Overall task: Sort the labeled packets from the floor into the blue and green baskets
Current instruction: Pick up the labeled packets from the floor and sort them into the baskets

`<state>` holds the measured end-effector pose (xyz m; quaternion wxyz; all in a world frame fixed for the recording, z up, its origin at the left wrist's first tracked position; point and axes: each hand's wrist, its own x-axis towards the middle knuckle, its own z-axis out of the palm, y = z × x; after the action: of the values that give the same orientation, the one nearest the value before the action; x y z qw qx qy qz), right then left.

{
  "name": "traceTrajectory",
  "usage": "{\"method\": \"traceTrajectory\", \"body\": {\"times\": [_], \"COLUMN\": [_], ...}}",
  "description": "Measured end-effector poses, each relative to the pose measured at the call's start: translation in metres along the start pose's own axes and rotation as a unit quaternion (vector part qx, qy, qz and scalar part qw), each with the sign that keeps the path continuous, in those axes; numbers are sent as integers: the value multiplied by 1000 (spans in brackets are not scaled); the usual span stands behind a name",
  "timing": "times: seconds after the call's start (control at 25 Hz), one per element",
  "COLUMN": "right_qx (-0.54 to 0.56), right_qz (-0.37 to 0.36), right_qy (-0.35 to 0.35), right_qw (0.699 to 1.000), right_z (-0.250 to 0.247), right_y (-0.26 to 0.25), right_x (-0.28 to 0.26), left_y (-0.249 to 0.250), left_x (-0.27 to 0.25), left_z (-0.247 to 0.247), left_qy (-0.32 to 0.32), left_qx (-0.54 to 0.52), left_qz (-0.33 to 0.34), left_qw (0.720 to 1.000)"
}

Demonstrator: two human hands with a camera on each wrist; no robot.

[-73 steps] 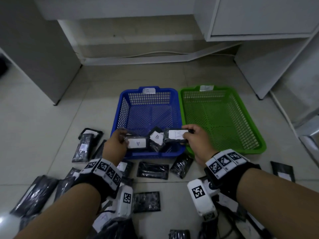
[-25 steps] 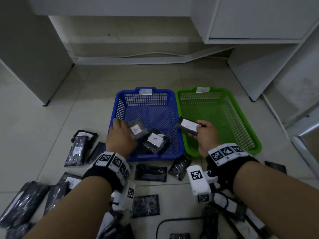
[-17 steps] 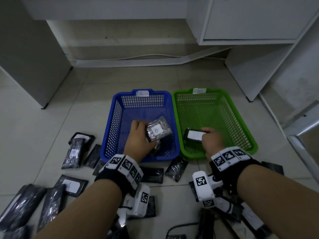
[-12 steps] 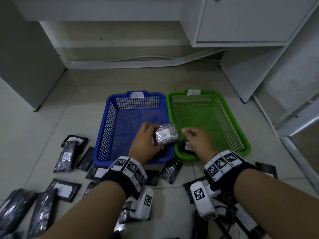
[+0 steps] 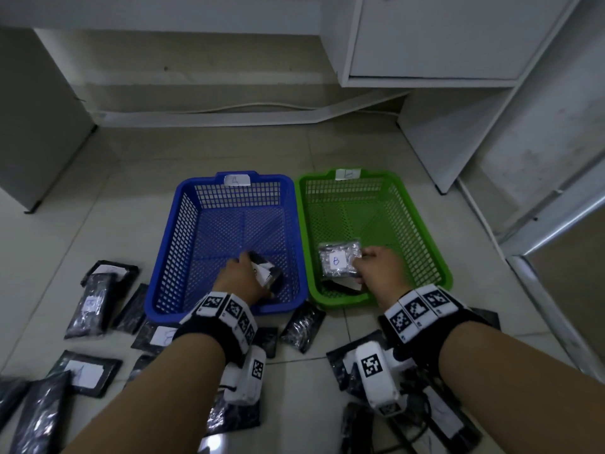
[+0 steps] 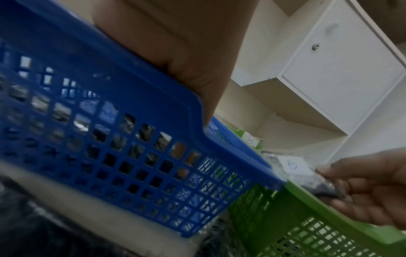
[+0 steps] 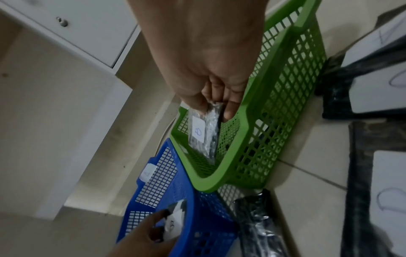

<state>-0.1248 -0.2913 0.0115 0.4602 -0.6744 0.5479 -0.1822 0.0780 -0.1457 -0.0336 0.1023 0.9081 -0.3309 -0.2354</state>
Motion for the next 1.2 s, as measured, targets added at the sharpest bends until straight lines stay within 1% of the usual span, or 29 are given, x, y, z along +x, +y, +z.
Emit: {"method": "traceTrajectory", "body": {"times": [0.12,0.2,0.28,0.32,0.36,0.44,0.48,0.56,0.6,0.68,0.76,0.84,0.96,1.0,1.08,1.16,1.2], "right_qx": [-102,-184,-234,-223,-190,-67,6,144,191,238,251,266,298,295,263,213,185], "right_qz": [-17,-23,-27,-27,-31,-61,-71,-54,-39,-26,-19,-6,28,33,42,57,65], "right_qy": [-42,-72,-82,-82,-74,-55,-70,-133,-157,-165,-157,-146,-88,-62,-28,-8,-1], "right_qw": [994,980,968,971,978,994,995,979,968,957,955,953,950,953,964,975,981], "right_z": [-8,-11,-12,-12,-11,-7,-3,9,13,16,13,6,-12,-20,-37,-49,-53], "right_y": [2,-1,-4,-5,-7,-11,-16,-26,-32,-37,-37,-34,-27,-22,-11,1,5], "right_x": [-4,-5,-7,-8,-9,-12,-15,-21,-24,-29,-32,-30,-21,-16,-6,4,7], "left_y": [3,2,4,8,14,27,35,50,56,64,68,72,79,80,79,73,70], "left_x": [-1,-7,-18,-24,-29,-36,-39,-47,-51,-56,-58,-61,-70,-72,-74,-71,-69], "left_z": [-1,-5,-11,-15,-20,-28,-31,-33,-33,-30,-29,-25,-10,-2,11,19,22], "left_qy": [23,62,114,139,162,185,186,175,169,160,152,150,158,148,94,31,10], "left_qx": [-21,-57,-102,-126,-148,-168,-171,-169,-162,-142,-133,-146,-158,-145,-85,-17,-9], "left_qz": [2,10,47,76,104,148,168,214,239,279,300,299,271,268,288,321,328], "left_qw": [1000,996,987,979,970,957,953,946,942,936,932,931,936,941,949,946,944]}}
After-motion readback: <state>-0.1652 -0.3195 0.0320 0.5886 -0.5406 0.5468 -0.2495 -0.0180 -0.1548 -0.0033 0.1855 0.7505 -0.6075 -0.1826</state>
